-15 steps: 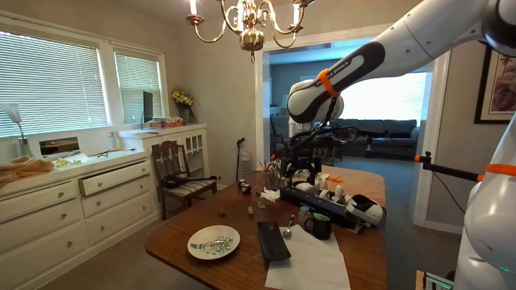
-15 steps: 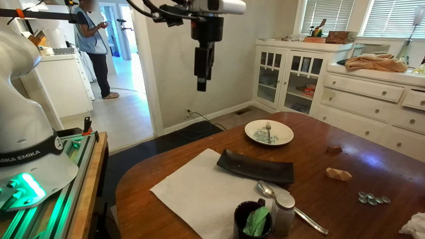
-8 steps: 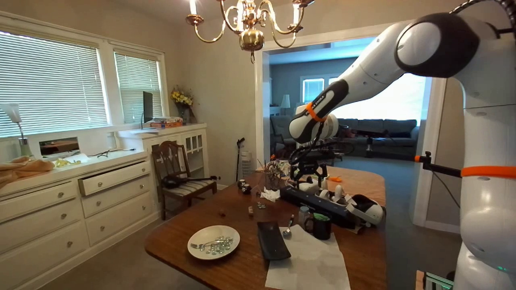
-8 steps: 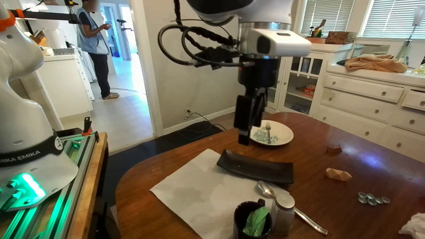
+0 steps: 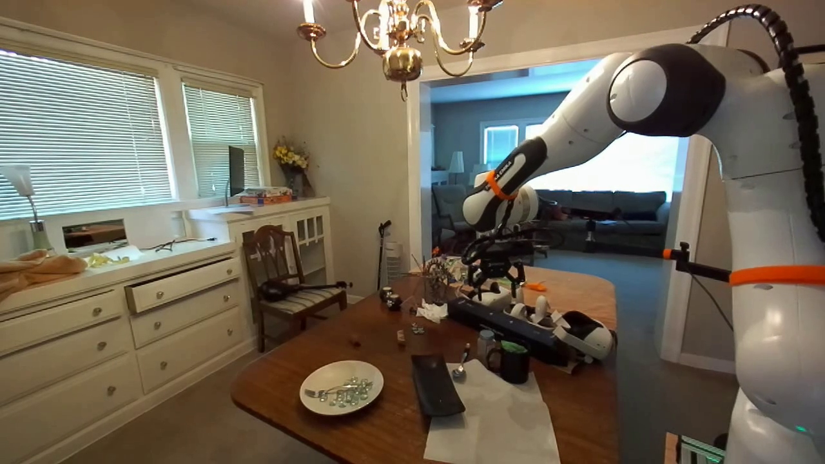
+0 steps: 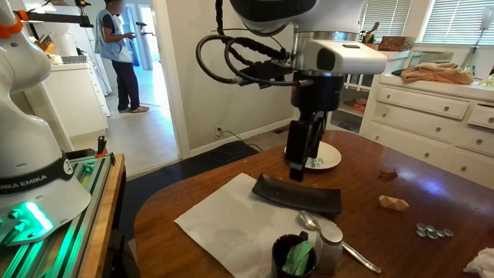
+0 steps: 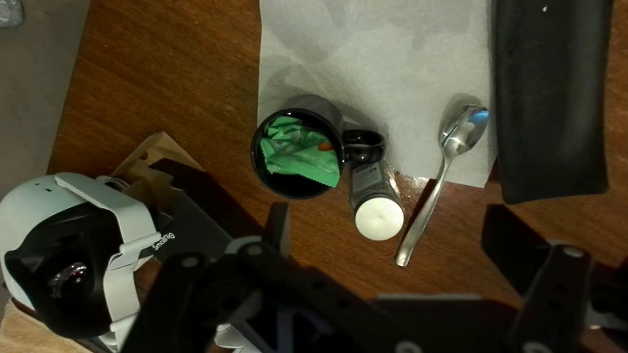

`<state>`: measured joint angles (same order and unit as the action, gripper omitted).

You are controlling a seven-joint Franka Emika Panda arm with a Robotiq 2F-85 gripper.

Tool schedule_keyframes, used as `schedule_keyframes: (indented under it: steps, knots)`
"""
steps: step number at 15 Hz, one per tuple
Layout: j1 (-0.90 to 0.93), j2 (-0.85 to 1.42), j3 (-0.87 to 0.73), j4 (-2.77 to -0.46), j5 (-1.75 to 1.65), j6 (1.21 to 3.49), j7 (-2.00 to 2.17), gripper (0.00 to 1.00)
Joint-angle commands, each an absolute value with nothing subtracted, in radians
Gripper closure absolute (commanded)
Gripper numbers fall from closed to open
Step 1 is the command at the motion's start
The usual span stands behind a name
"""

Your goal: Use the spoon to remove the objects from the white plate

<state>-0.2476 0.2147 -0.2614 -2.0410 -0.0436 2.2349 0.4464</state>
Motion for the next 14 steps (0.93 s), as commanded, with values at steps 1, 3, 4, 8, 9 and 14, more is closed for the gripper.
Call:
schedule_keyframes:
  steps: [1,3,4,8,9,14]
  knots:
    - [-0.265,0.293,-0.300,-1.985,-0.036,2.289,0.458,0.00]
    - [-0.283,0.360,-0.323,-1.943,-0.016,2.338,0.470,0.00]
    - [-0.289,0.390,-0.331,-1.921,-0.005,2.356,0.477,0.00]
    - [-0.308,0.517,-0.317,-1.823,0.091,2.389,0.488,0.00]
    - [-0.310,0.546,-0.308,-1.792,0.118,2.373,0.487,0.00]
    - [-0.398,0.681,-0.214,-1.636,0.272,2.279,0.329,0.00]
